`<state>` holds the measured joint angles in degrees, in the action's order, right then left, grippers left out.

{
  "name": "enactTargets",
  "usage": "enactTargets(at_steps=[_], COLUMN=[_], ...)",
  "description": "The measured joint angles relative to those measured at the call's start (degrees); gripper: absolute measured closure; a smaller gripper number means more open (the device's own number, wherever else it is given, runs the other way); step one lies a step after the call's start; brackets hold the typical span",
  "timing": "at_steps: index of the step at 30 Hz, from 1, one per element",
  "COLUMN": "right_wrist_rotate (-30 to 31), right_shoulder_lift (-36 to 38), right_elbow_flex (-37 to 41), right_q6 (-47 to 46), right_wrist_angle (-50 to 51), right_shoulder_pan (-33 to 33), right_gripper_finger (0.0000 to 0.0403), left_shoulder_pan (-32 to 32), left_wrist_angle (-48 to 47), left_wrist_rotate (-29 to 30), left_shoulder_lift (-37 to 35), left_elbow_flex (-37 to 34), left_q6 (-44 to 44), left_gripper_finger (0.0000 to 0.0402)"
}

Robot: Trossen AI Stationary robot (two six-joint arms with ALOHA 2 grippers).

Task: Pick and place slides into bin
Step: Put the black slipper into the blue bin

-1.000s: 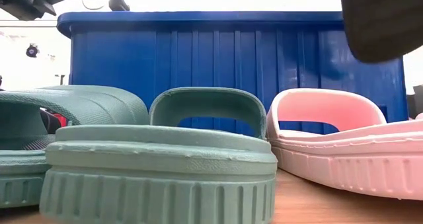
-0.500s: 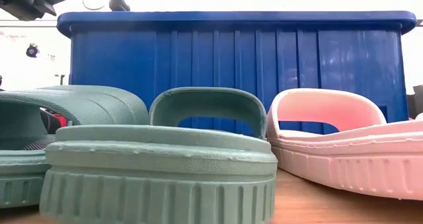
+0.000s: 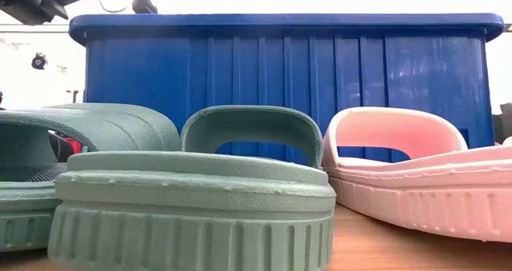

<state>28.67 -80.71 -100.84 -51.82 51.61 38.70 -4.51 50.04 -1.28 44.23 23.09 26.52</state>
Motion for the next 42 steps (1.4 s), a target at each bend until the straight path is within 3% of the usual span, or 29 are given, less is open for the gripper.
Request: enactTargets(at_steps=[11, 21, 25, 31, 42], right_wrist_rotate=[0.19, 5.23, 9.77, 21.57, 20.87], right_shoulder_lift=[0.0, -0.02, -0.02, 0.0, -0.07], right_elbow_flex=[0.0, 0.02, 0.02, 0.13, 0.59], right_q6=[-0.17, 2.59, 6.94, 17.31, 18.93], right_wrist_angle=[-0.1, -0.6, -4.97, -15.01, -10.95], right_shoulder_pan=[-0.09, -0.09, -0.09, -0.65, -5.75], right_gripper_finger=[0.0394, 0.0394, 0.0394, 0.0394, 0.0394], left_shoulder_pan=[0.0, 0.02, 0.0, 0.0, 0.02], left_wrist_angle=[0.0, 0.0, 0.0, 0.0, -0.02], left_wrist_rotate=[-0.04, -0.04, -0.04, -0.04, -0.04], left_shoulder_lift=[0.0, 0.0, 0.0, 0.0, 0.0], left_elbow_flex=[0.0, 0.0, 0.0, 0.0, 0.0], left_q6=[0.02, 0.02, 0.02, 0.02, 0.02], left_gripper_finger=[0.0233, 0.0233, 0.0233, 0.0233, 0.0233])
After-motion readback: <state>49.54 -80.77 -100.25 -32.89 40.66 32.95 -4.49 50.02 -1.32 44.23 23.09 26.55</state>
